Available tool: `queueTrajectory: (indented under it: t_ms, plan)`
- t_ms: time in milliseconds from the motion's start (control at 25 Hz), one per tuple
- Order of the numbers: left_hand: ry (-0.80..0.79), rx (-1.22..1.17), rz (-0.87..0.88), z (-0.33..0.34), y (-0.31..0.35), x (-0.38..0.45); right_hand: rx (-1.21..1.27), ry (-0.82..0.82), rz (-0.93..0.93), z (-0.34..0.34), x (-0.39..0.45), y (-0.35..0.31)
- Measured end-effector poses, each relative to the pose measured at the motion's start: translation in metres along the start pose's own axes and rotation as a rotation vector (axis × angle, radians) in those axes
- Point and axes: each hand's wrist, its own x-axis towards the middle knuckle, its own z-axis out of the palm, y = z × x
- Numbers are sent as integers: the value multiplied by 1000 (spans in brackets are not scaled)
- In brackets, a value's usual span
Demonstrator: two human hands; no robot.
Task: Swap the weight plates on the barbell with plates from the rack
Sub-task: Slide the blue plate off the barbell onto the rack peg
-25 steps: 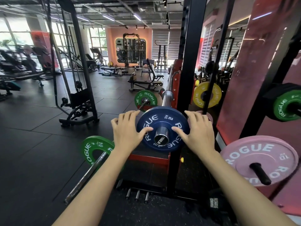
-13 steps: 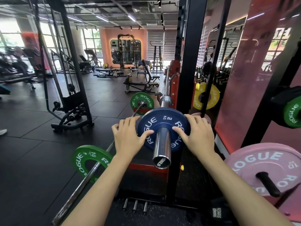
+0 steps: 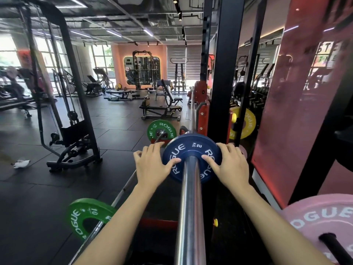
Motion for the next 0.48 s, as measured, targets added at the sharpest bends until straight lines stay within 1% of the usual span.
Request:
queueTrajectory:
  t_ms: [200,360,480]
  plan:
    - [26,-62,36,37,-3,42,-19,54,22,35,25,12]
    - [45,-80,26,66,-5,70,-70,16,60,57,47,17]
    - [45,-53,2,81,-6,89,-78,-35,124,70,65,18]
